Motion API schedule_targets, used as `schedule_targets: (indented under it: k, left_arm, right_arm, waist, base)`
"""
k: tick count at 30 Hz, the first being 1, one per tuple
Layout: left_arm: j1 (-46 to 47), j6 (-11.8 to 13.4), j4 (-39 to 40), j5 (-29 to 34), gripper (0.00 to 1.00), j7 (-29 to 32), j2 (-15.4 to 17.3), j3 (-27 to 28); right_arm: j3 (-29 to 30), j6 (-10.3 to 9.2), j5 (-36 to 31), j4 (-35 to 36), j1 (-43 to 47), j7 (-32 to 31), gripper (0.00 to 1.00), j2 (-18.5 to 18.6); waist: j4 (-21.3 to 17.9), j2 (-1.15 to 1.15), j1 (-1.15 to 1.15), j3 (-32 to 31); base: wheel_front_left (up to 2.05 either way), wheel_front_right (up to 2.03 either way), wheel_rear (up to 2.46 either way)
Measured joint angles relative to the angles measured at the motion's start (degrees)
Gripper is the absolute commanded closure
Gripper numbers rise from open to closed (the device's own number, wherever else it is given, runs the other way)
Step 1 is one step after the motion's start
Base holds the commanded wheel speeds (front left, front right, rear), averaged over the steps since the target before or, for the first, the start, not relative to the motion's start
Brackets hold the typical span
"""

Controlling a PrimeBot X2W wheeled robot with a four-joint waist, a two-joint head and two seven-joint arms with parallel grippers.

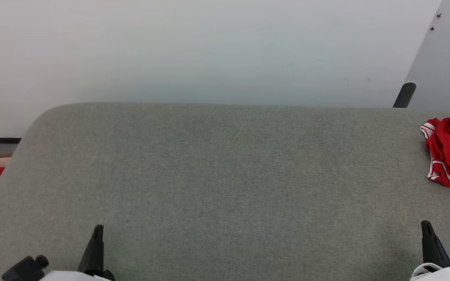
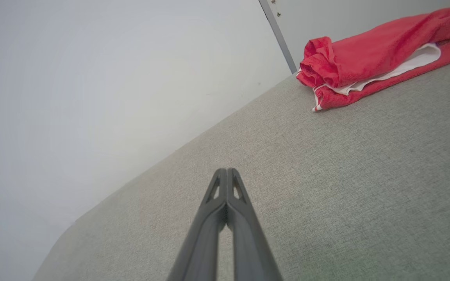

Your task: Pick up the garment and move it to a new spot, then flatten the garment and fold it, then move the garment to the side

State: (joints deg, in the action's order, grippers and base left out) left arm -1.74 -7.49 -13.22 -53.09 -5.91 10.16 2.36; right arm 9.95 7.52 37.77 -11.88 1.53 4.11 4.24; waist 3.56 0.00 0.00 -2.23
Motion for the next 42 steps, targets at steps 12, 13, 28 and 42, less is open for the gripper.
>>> schedule_targets:
  k: [12, 13, 28, 42]
  left_arm:
    - [1.6, 0.0, -0.1, -7.2, 1.00, 2.4, -1.3, 0.8]
    - [1.6, 0.0, -0.1, -7.8, 1.00, 2.5, -1.4, 0.9]
    - [3.0, 0.0, -0.3, -15.6, 1.00, 5.0, -2.9, 1.7]
    - [4.4, 0.0, -0.4, -22.0, 1.00, 7.0, -4.1, 2.4]
  right_arm:
    - [-0.7, 0.00, 9.9, -0.4, -1.1, -1.9, 1.00, -0.3]
    - [-0.8, 0.00, 10.9, -0.5, -1.2, -2.2, 1.00, -0.3]
    - [-1.3, -0.01, 21.9, -0.9, -2.9, -4.2, 1.00, -0.6]
    - [-1.9, -0.02, 30.6, -1.3, -4.0, -6.0, 1.00, -0.8]
  waist:
    - [-0.5, 0.00, 0.00, 0.3]
    - [-0.5, 0.00, 0.00, 0.3]
    - [-1.1, 0.00, 0.00, 0.8]
    - [-1.7, 0.00, 0.00, 1.1]
  base:
    - [0.00, 0.00, 0.00]
    - [0.00, 0.00, 0.00]
    - [0.00, 0.00, 0.00]
    - [0.00, 0.00, 0.00]
